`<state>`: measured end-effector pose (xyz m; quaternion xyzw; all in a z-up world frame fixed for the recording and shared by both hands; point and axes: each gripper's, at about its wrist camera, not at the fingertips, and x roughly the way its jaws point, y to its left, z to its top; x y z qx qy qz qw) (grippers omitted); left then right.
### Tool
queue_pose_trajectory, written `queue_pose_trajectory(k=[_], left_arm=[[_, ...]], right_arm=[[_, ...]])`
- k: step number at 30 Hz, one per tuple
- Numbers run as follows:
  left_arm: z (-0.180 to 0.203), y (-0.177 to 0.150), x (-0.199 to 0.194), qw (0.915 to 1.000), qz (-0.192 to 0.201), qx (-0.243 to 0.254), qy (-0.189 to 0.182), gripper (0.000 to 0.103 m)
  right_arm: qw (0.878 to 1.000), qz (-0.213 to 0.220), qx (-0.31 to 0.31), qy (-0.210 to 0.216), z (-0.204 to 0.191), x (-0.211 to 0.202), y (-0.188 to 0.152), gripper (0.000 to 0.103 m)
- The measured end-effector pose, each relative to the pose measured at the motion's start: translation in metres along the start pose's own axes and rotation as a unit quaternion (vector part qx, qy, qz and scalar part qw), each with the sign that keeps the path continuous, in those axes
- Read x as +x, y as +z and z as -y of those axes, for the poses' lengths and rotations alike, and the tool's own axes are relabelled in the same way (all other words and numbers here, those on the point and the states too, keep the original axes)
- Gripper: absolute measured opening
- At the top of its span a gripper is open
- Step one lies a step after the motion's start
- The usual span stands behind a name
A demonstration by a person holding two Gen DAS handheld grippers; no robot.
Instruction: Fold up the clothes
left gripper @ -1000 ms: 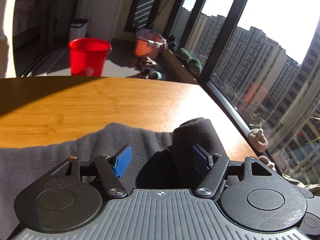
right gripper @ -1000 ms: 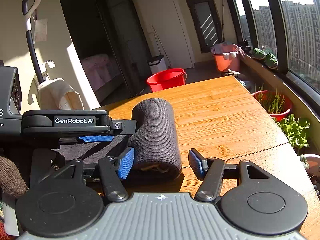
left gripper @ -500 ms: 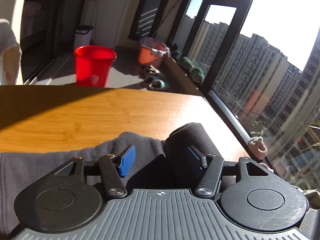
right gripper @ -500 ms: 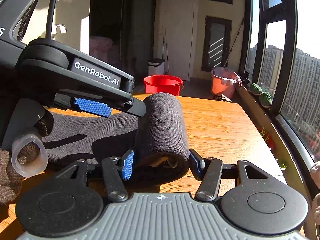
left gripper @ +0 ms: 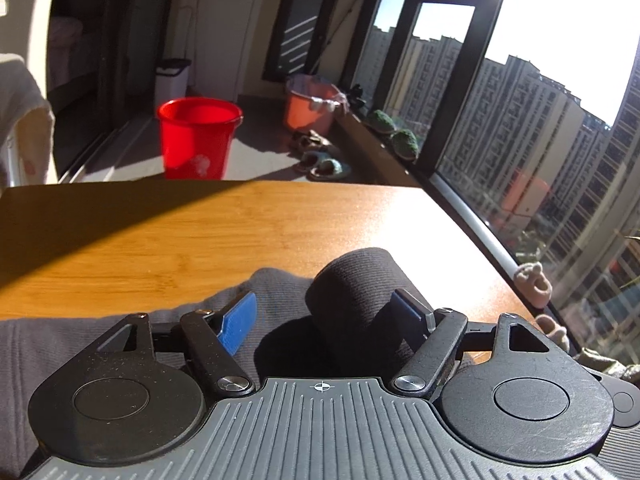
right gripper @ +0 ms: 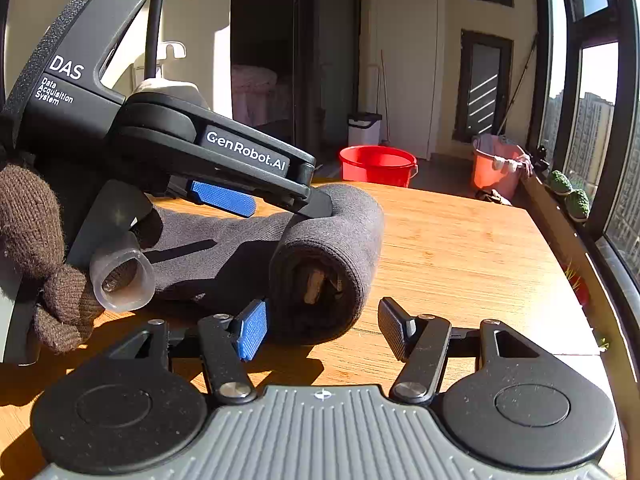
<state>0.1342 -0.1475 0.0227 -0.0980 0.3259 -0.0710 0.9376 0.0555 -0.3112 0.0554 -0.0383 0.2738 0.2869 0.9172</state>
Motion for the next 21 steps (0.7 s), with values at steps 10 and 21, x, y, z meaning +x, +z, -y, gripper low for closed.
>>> queue_pose_trajectory(k=[10,21], left_arm=[[-0.025,-0.008,-0.009,0.9996,0.001,-0.019,0.021,0.081],[-0.037,-0.02,-0.017,0.9991,-0.009,-0.028,0.03,0.076]], right_arm=[[0.962,0.043,0.243,0.117,0.067,-0.003,0.002,0.062],[0.983,-0.014,0.172,0.064,0.037,0.028,0.004,0.069]])
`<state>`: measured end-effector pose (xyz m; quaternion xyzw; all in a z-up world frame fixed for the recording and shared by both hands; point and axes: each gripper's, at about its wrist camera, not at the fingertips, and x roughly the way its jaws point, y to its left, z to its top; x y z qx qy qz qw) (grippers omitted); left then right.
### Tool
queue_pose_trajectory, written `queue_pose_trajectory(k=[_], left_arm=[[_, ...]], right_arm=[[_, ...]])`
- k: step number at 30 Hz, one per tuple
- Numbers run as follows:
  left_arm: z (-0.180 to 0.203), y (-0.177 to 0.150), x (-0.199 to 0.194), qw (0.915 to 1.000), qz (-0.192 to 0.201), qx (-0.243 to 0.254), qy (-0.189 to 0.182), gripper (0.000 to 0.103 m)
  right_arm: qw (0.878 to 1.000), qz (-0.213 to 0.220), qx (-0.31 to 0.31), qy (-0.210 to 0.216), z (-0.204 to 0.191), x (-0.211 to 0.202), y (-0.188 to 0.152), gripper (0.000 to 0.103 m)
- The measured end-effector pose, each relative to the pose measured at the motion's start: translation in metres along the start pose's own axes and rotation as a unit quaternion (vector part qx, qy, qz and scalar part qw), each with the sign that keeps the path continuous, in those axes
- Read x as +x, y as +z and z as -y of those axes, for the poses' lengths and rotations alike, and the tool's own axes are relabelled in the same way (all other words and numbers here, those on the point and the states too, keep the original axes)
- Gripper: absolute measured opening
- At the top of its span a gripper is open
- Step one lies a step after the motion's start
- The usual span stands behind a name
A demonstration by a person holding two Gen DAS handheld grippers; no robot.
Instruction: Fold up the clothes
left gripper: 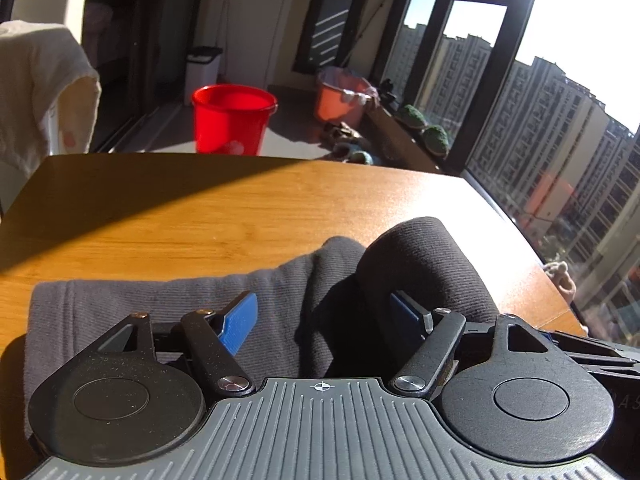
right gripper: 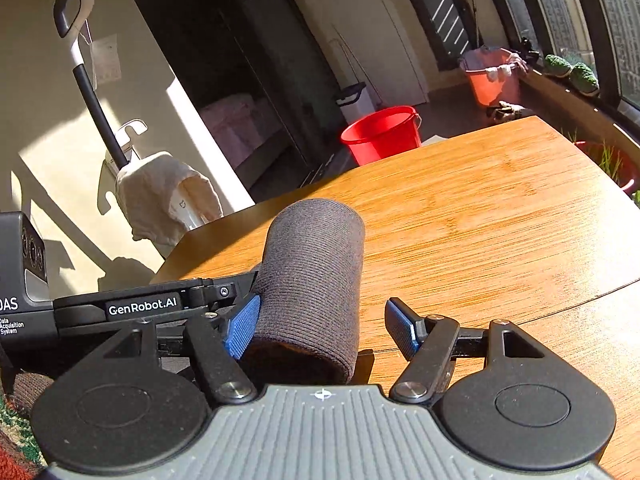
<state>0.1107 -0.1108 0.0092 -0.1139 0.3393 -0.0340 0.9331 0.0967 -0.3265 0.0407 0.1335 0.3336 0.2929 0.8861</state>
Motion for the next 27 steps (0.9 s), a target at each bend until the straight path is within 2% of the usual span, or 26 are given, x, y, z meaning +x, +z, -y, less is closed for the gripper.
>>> queue_pose_trajectory(k=[7,11,13,16,20,22,24,27], left_arm=[[0.006,0.006,-0.018,0.9994,0.03,0.009,0.014,0.074],[0.0,0.006,-0.006,0.9999,0.01,-0.005,0.011,0.072],[-0.004,0.006,-0.001,0.9997,0.001,-0.023,0.012,0.073],[-0.002,0.006,0.005,0.9996,-0.004,-0.029,0.001,0.072],[0.007,0.005,0.002,0.9992,-0.002,-0.035,-0.021,0.073],[0.009,0.007,-0.002,0.9985,0.008,-0.043,-0.033,0.074],[0.016,0.01,-0.004,0.998,0.012,-0.041,-0.046,0.076],[0.038,0.009,0.002,0.9977,0.008,-0.021,-0.064,0.08]], right_arm=[[1.0,-0.009,-0.019,0.012,-0.012,0.005,-0.007,0.069],[0.999,-0.013,0.012,0.042,-0.005,0.011,-0.007,0.069],[0.998,-0.018,0.024,0.056,0.0,0.011,-0.008,0.064],[0.998,-0.021,0.014,0.05,0.004,0.002,-0.003,0.056],[0.998,-0.01,-0.053,-0.013,-0.001,-0.019,0.003,0.053],[0.991,-0.007,-0.118,-0.067,-0.01,-0.025,0.001,0.053],[0.978,-0.008,-0.181,-0.103,-0.02,-0.024,-0.004,0.054],[0.966,-0.006,-0.227,-0.12,-0.034,-0.02,-0.009,0.056]])
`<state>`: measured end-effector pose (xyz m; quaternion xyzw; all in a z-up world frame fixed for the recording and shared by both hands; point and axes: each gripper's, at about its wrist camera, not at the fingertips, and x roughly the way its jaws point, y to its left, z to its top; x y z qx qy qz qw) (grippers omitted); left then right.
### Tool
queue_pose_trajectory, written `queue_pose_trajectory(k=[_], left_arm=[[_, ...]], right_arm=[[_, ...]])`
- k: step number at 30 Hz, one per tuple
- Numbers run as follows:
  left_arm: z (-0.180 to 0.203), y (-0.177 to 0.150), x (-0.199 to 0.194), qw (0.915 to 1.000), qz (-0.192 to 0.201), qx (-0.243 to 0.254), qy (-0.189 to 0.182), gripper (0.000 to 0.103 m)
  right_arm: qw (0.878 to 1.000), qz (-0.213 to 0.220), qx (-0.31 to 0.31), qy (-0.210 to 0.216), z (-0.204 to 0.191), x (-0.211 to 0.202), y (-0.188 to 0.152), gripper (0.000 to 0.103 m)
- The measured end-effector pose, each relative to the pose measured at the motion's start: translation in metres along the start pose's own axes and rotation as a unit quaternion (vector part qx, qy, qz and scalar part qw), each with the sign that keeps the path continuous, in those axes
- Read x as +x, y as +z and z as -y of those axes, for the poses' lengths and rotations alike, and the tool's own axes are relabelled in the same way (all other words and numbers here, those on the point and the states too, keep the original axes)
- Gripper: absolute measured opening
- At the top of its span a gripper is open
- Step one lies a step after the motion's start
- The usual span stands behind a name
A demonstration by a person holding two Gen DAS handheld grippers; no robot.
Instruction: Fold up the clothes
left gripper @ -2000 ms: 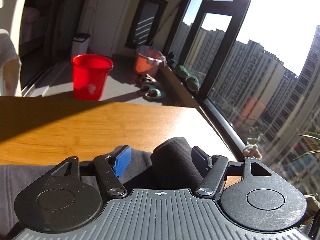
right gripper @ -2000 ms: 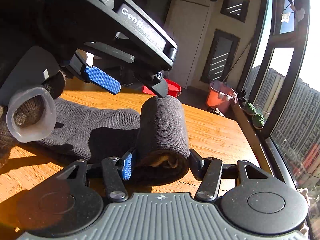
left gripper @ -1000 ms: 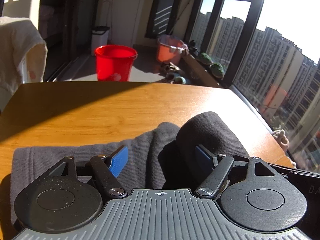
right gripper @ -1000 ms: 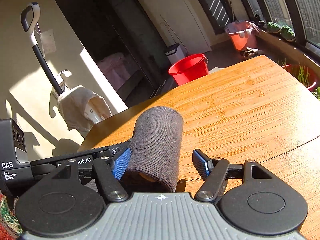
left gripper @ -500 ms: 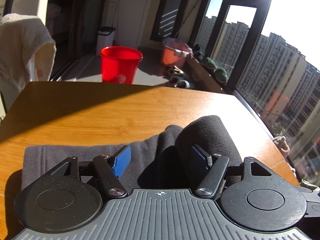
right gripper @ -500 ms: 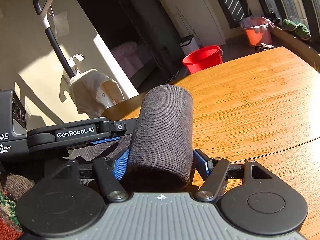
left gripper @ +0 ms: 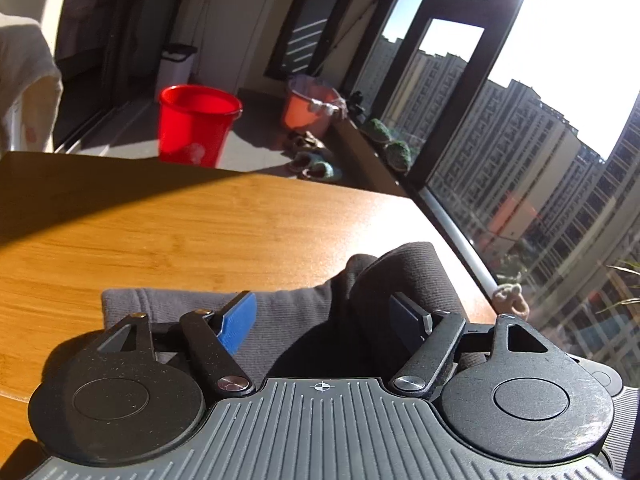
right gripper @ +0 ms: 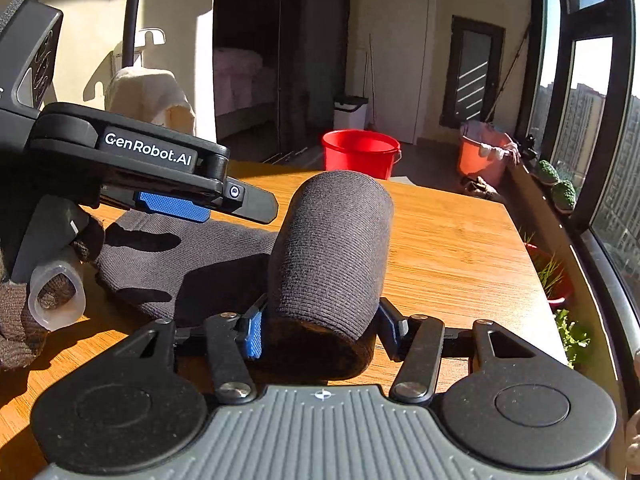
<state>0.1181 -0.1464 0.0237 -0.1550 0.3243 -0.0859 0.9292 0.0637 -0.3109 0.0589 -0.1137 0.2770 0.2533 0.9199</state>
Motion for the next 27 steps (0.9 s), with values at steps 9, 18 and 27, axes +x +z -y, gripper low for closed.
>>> queue_pose_trajectory(k=[9,18,27], left_arm=[[0.016,-0.011,0.026,0.9954,-0.027,0.062,0.069,0.076],[0.021,-0.016,0.029,0.9951,-0.026,0.07,0.065,0.079],[0.017,0.013,-0.003,0.9996,0.013,0.023,0.008,0.069]], right_arm=[[0.995,0.024,0.076,0.057,0.03,-0.014,0.004,0.065],[0.987,0.031,0.149,0.047,0.06,-0.009,-0.003,0.046],[0.997,0.019,-0.05,-0.049,-0.002,-0.002,-0.012,0.036]])
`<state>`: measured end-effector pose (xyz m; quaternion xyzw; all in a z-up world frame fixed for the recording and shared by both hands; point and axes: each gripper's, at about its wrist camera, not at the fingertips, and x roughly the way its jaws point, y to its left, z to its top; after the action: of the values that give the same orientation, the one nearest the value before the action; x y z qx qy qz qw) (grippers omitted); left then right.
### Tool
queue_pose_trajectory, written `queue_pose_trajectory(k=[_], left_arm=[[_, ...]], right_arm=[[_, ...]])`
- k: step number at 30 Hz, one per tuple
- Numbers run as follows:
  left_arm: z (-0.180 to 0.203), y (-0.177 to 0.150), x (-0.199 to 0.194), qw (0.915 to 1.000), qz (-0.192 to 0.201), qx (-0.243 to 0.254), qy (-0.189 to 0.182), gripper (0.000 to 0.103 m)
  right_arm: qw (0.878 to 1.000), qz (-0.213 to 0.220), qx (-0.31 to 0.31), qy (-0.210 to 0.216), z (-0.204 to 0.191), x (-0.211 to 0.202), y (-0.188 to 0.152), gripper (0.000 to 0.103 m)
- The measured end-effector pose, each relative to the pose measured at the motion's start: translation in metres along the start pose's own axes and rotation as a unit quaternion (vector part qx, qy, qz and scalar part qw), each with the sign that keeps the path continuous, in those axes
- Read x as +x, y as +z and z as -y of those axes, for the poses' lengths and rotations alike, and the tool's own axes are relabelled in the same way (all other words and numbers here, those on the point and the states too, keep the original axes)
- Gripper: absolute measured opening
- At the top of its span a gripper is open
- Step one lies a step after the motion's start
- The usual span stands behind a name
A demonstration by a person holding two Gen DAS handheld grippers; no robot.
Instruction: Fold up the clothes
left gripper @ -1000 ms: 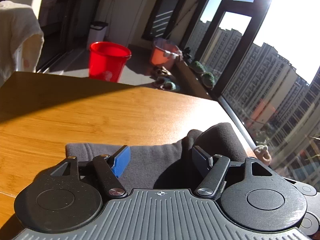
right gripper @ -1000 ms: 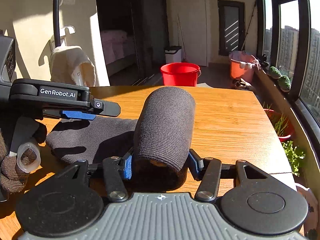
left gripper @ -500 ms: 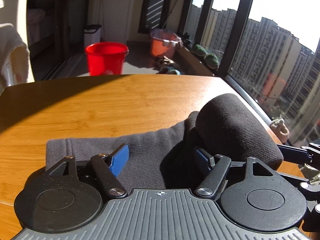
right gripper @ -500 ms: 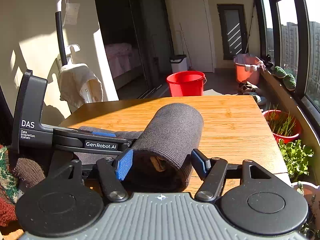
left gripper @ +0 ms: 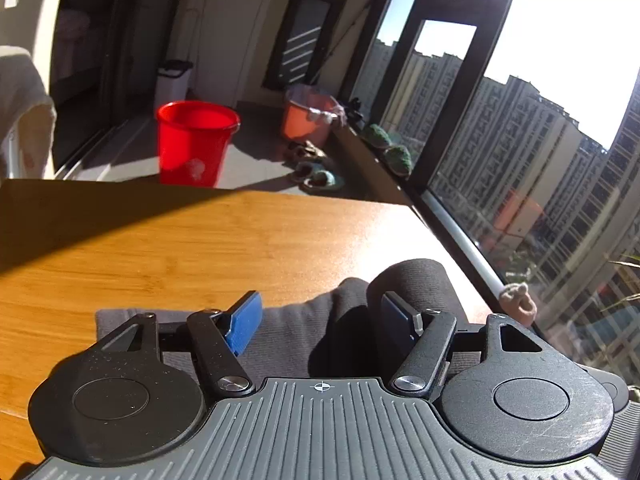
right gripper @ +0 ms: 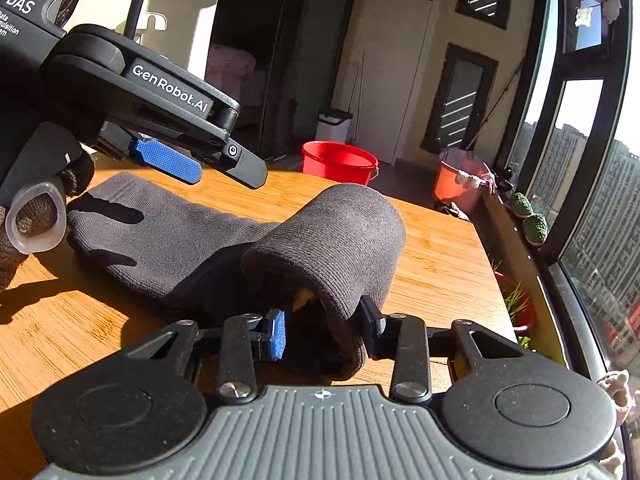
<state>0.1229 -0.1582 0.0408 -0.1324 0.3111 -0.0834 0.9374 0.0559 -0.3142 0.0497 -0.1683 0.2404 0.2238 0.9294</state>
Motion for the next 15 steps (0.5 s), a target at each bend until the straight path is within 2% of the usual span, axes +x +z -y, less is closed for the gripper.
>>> queue_pose_trajectory(k=[2,6,8,9,11,15], left_arm=[[0.014,0.001,0.008,0.9998,-0.007,0.019,-0.004,0.065],[0.03,-0.009,0.039,0.998,-0.036,0.05,0.016,0.062],[0.025,-0.015,0.045,0.9982,-0.042,0.038,0.02,0.062],[0.023,-0.016,0.045,0.9984,-0.043,0.033,0.02,0.062],[0.018,-0.018,0.045,0.9984,-0.045,0.028,0.022,0.062],[0.012,-0.02,0.044,0.9985,-0.047,0.019,0.02,0.062]], right_arm=[[1.0,0.001,-0.009,-0.001,-0.003,0.001,-0.001,0.036],[1.0,0.002,0.002,0.007,0.006,-0.004,0.0,0.036],[0.998,0.009,0.053,0.034,0.028,-0.012,0.001,0.038],[0.995,0.015,0.084,0.049,0.04,-0.017,0.002,0.047],[0.984,0.028,0.159,0.08,0.064,-0.023,0.001,0.056],[0.953,0.029,0.274,0.124,0.087,-0.014,-0.007,0.057]])
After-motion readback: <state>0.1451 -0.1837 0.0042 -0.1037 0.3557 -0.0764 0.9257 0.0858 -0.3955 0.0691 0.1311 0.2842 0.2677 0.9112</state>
